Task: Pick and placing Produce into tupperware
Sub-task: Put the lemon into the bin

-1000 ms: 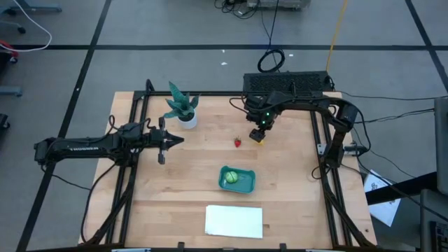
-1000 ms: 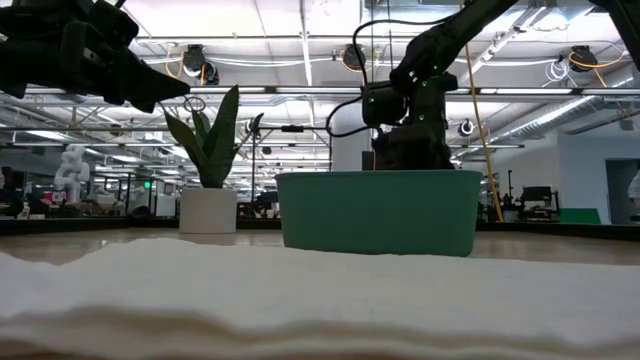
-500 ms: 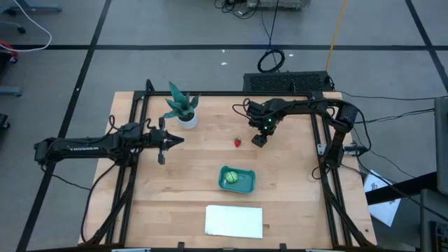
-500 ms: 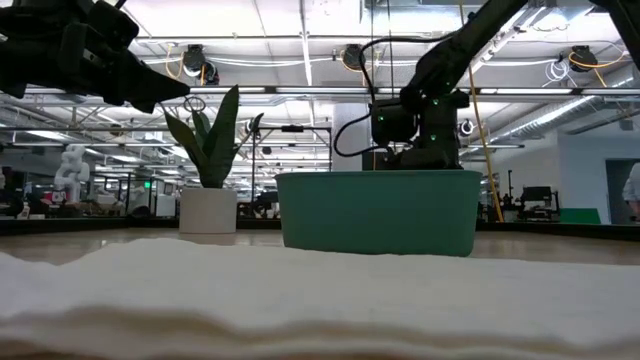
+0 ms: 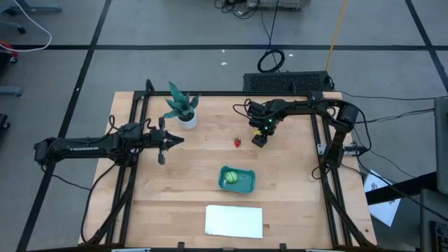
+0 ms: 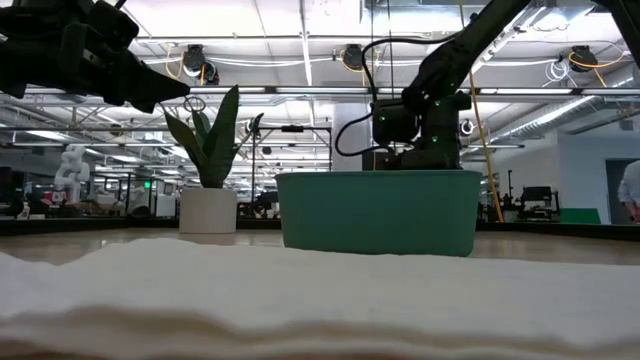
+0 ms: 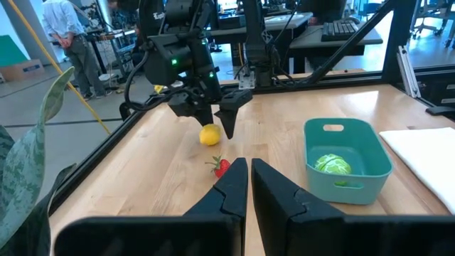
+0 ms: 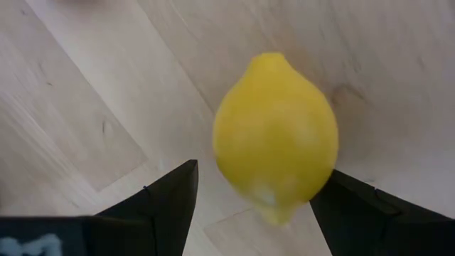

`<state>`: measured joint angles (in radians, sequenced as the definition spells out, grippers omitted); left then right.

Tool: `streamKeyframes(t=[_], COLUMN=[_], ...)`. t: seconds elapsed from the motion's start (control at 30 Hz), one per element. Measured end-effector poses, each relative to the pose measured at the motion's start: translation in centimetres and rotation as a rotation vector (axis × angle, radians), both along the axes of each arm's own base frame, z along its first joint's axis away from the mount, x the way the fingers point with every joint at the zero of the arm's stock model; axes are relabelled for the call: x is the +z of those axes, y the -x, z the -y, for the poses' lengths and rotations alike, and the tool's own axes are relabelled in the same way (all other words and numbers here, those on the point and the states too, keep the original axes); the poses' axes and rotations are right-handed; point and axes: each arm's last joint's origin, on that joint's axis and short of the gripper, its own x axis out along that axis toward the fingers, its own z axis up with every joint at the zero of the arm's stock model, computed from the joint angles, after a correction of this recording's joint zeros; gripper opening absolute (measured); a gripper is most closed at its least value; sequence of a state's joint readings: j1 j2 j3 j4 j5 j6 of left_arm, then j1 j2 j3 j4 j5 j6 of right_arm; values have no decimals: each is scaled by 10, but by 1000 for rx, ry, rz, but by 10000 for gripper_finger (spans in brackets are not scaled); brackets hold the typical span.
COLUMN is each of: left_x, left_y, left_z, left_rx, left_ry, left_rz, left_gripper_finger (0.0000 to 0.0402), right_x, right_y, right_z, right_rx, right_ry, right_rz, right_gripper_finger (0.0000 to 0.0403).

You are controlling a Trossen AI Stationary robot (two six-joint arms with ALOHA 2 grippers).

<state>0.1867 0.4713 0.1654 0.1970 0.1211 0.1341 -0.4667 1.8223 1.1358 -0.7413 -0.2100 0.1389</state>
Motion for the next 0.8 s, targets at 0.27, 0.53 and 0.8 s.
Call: streamKeyframes(t=[0.27, 0.53, 0.8], left_x=[0, -1, -1], left_y=[0, 0, 0], left_z=[0, 0, 0], left_rx=[0, 0, 17], left_ry=[-1, 2, 0], left_rz=[0, -10, -13], left_gripper_finger=[26, 26, 26], right_x=[4, 7, 6], right_y=[-9, -10, -7], right_z=[5, 6, -2], right_rx=[13, 25, 139], right_ry=[68, 67, 48], right_rz=[66, 68, 26], right_gripper_finger=[250, 249, 249])
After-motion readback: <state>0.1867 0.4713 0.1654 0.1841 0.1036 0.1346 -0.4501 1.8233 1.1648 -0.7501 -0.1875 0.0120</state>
